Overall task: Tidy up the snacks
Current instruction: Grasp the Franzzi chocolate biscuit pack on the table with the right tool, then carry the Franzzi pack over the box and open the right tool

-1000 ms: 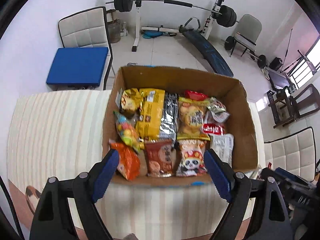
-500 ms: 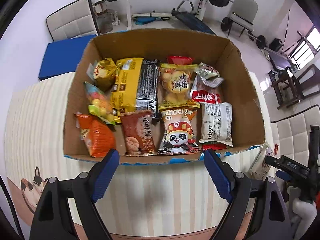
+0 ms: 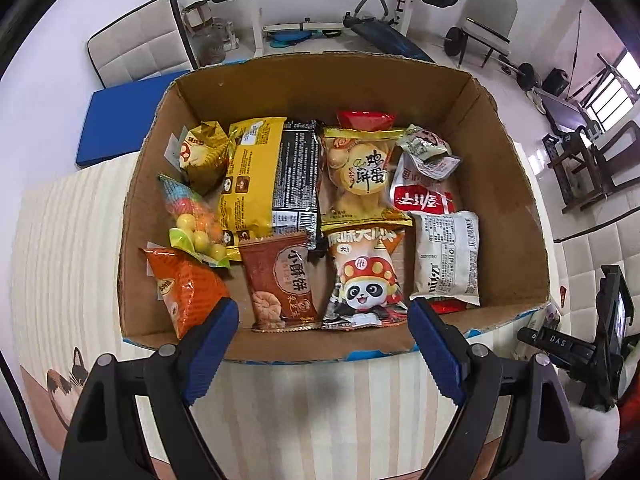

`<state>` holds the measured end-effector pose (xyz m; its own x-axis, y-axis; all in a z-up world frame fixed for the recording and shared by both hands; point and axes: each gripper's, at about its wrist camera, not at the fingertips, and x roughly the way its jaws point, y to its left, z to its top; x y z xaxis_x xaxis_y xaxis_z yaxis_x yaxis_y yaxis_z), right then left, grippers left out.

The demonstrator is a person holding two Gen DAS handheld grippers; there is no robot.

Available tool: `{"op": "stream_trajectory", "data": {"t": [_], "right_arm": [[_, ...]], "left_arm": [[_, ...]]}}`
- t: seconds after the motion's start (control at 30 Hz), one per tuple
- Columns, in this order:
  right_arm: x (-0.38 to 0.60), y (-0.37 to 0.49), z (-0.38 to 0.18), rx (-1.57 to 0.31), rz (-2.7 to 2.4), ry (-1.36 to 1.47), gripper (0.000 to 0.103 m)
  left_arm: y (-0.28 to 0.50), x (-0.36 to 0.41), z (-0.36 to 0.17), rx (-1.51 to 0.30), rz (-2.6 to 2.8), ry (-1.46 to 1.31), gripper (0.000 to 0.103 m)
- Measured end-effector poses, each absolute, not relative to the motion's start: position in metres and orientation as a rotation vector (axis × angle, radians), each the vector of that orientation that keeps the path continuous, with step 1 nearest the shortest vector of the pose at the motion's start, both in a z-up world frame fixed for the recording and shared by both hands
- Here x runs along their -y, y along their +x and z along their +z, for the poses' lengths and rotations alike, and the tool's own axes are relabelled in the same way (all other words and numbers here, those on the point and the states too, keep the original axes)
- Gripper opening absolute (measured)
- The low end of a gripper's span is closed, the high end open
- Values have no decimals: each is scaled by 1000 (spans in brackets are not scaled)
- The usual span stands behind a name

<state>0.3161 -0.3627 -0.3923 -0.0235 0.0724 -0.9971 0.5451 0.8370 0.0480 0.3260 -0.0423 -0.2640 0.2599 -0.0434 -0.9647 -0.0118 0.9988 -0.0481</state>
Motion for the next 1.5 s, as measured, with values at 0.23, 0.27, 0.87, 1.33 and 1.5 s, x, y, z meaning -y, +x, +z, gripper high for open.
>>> {"op": "stream_trajectory", "data": {"t": [0.23, 0.27, 0.87, 1.33, 1.5], "right_arm": [[347, 306, -367, -1509, -322, 510, 62], [344, 306, -358, -1493, -303, 517, 62], [179, 392, -212, -1319, 174, 251, 62], [132, 431, -308, -1485, 225, 144, 64], [129, 433, -315, -1515, 232, 142, 86]], "left_arm": [[323, 22, -250, -1272, 0, -76, 86], [322, 18, -242, -1254, 5, -82, 86], [352, -24, -205, -1180, 19, -123, 103], [371, -37, -271, -1321, 46, -113, 103], [373, -40, -274, -1332, 49, -117, 103]]}}
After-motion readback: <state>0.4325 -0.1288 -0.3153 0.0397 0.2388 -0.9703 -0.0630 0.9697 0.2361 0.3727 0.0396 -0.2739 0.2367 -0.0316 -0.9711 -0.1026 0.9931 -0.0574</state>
